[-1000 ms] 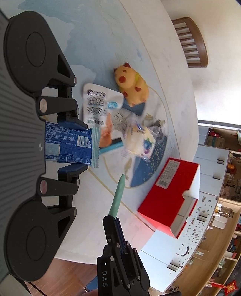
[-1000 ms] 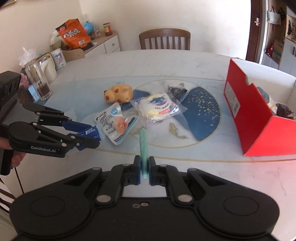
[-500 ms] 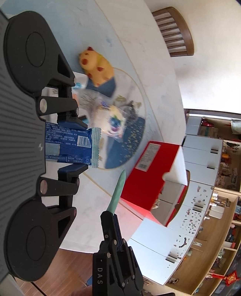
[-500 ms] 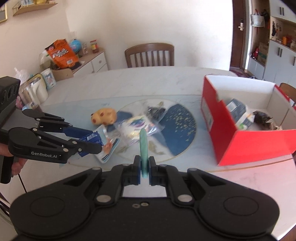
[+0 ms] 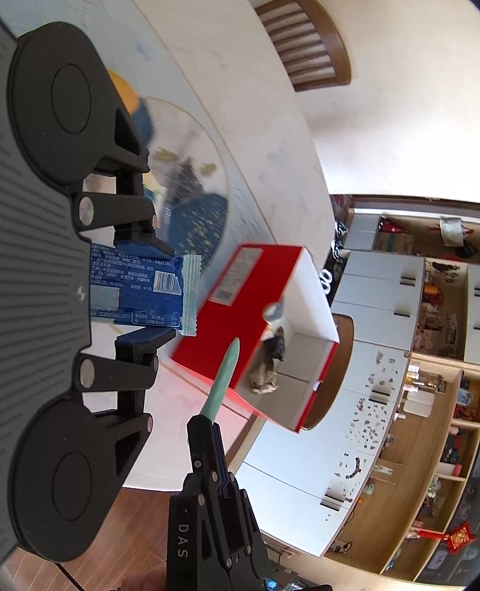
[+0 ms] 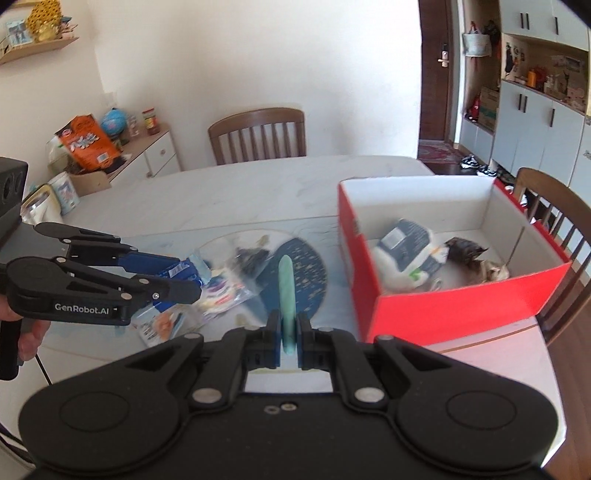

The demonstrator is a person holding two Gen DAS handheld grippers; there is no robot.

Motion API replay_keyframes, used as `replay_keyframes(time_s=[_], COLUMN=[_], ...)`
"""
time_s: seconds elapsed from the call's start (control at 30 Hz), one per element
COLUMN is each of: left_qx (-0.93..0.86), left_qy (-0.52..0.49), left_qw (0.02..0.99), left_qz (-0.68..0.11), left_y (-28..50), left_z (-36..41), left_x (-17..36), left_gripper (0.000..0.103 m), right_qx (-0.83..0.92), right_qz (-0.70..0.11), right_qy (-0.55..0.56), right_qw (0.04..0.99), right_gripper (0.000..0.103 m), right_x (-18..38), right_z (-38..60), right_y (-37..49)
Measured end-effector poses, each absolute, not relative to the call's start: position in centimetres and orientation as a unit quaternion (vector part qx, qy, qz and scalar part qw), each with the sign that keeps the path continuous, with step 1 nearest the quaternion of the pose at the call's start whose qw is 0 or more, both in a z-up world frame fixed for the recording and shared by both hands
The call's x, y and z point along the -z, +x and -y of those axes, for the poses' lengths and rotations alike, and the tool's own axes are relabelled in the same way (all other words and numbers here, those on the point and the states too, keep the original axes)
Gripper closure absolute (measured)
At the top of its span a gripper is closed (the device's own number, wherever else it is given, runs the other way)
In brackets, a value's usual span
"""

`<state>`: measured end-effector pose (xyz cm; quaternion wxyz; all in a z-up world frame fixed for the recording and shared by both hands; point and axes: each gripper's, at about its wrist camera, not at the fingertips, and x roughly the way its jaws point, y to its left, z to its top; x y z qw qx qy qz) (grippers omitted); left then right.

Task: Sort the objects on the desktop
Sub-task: 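Carry the blue biscuit pack and teal toothbrush over the red shoebox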

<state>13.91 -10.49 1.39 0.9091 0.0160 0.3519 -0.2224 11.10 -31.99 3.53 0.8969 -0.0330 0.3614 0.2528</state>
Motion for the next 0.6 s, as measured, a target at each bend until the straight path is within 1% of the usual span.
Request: replay_keyframes(time_s=[0.23, 0.6], left_qx=[0.235, 0.253], left_qy=[0.023, 0.031], left_qw=[0.909, 0.908], left_qz=[-0.344, -0.333], left_y=[16.2, 20.3], left_z=[13.2, 17.9], left_x=[-2.3, -3.4], left_gripper=[0.066, 0.066], right_qx=[-0.235, -0.209], right_qz=[-0.351, -0.356], right_qy=[-0.025, -0.023], right_qw=[0.906, 0.911], right_gripper=[0.096, 0.096], right_x=[-4.3, -4.7], right_z=[34.5, 38.2], right_y=[12.9, 16.2])
